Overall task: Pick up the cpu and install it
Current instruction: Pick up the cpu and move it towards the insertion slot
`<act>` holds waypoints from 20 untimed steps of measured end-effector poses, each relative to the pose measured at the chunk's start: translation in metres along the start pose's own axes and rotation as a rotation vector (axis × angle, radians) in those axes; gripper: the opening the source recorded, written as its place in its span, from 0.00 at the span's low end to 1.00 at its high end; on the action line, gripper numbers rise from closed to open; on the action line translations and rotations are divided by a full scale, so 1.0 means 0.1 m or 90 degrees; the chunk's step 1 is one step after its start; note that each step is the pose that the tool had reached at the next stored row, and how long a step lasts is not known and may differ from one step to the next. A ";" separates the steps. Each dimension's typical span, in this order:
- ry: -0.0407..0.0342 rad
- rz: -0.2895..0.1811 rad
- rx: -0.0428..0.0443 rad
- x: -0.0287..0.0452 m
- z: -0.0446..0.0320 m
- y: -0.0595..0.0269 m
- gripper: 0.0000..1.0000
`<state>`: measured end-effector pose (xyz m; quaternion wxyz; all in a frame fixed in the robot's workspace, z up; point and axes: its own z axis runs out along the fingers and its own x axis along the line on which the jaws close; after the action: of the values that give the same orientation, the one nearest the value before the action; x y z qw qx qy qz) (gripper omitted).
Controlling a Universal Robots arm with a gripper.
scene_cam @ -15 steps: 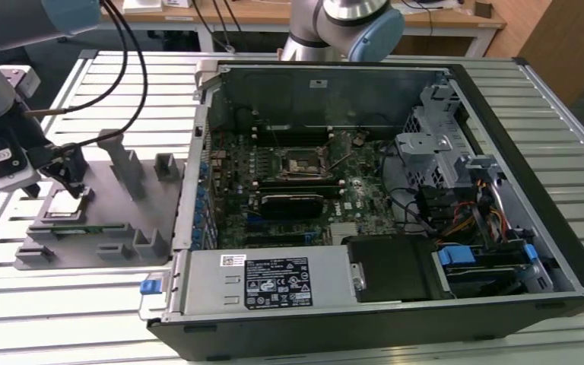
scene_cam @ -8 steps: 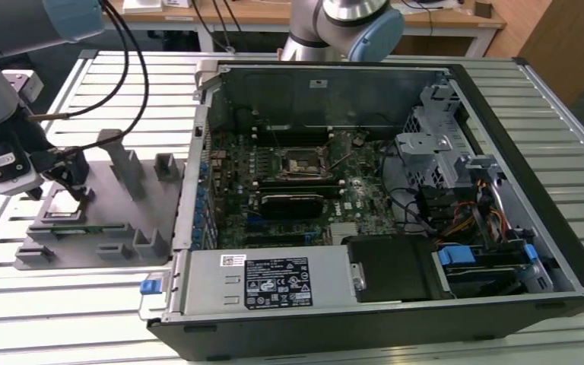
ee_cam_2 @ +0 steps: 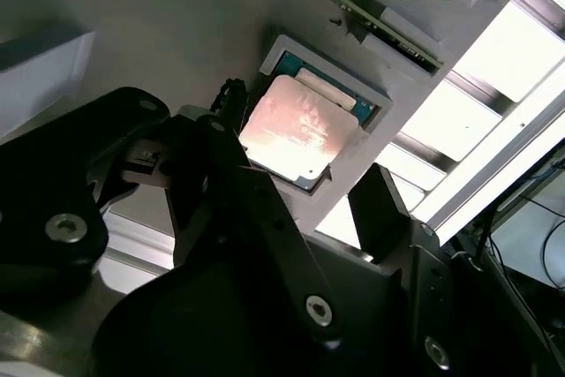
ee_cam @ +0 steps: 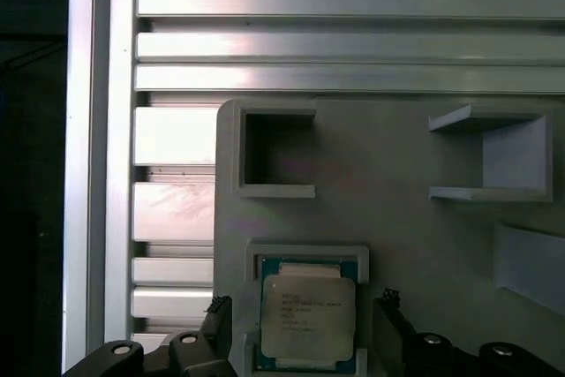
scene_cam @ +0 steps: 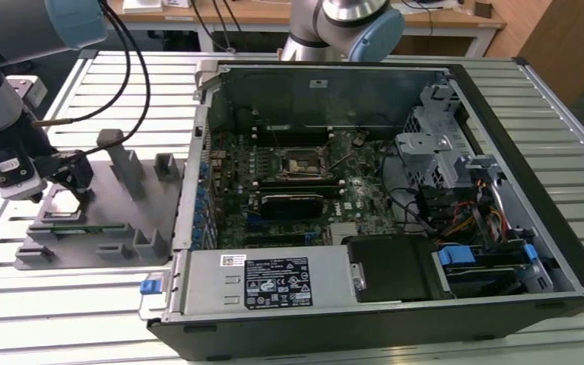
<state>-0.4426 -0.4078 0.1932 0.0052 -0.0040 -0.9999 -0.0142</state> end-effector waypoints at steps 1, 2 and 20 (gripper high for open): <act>0.0000 0.000 0.0000 0.000 0.008 0.000 0.73; 0.0000 0.000 0.0000 -0.001 0.016 0.000 0.73; -0.0003 0.000 0.0000 -0.029 0.055 -0.001 0.53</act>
<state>-0.4397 -0.4077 0.1876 0.0049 -0.0043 -0.9999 -0.0142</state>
